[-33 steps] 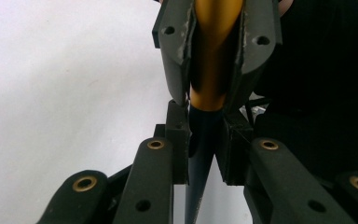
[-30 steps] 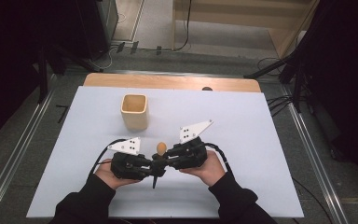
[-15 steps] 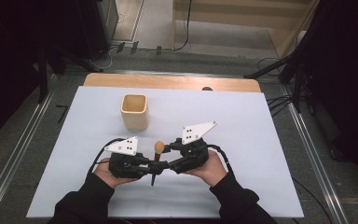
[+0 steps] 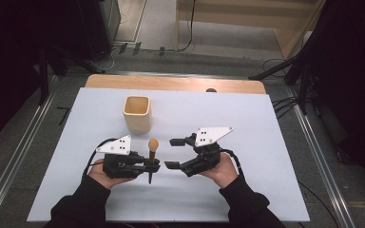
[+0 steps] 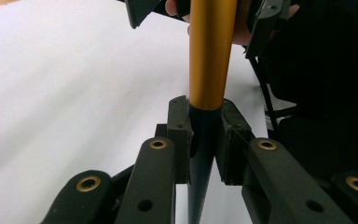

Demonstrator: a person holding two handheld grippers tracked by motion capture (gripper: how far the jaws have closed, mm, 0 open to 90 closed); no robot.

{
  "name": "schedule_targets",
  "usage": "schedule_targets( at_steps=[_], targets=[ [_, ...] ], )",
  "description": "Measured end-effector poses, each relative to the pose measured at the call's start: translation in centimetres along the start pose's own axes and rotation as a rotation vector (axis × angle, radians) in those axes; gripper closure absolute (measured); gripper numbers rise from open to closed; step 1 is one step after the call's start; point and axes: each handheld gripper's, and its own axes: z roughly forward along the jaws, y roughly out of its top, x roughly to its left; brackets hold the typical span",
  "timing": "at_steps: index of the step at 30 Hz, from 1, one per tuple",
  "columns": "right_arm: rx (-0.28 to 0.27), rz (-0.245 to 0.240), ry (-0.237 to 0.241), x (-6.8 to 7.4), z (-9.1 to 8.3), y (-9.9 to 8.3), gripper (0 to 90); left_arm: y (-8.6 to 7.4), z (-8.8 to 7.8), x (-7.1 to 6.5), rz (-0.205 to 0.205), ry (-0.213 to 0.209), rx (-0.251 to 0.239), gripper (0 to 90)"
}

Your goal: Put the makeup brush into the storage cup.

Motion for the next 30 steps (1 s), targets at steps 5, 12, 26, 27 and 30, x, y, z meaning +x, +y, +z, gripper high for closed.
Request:
schedule_targets(
  at_steps=[5, 12, 26, 27, 30],
  targets=[
    [-0.016, -0.042, -0.05, 0.3, -0.3, -0.8, 25.3, -0.2, -0.4, 0.3, 0.006, 0.012, -0.009, 78.9],
    [-0.012, -0.057, -0.108, 0.3, -0.5, -1.4, 24.6, -0.3, -0.9, 0.4, 0.002, 0.036, -0.025, 78.9],
    [-0.012, -0.049, -0.139, 0.2, -2.0, -2.4, 24.6, -0.5, -2.3, 0.6, -0.007, 0.072, -0.066, 78.9],
    [-0.015, -0.048, -0.14, 0.1, -2.1, -2.4, 24.6, -0.5, -2.3, 0.6, -0.006, 0.074, -0.064, 78.9],
    [-0.026, -0.047, -0.151, 0.1, -2.6, -2.7, 24.6, -0.4, -2.5, 0.5, -0.001, 0.078, -0.064, 78.9]
  ],
)
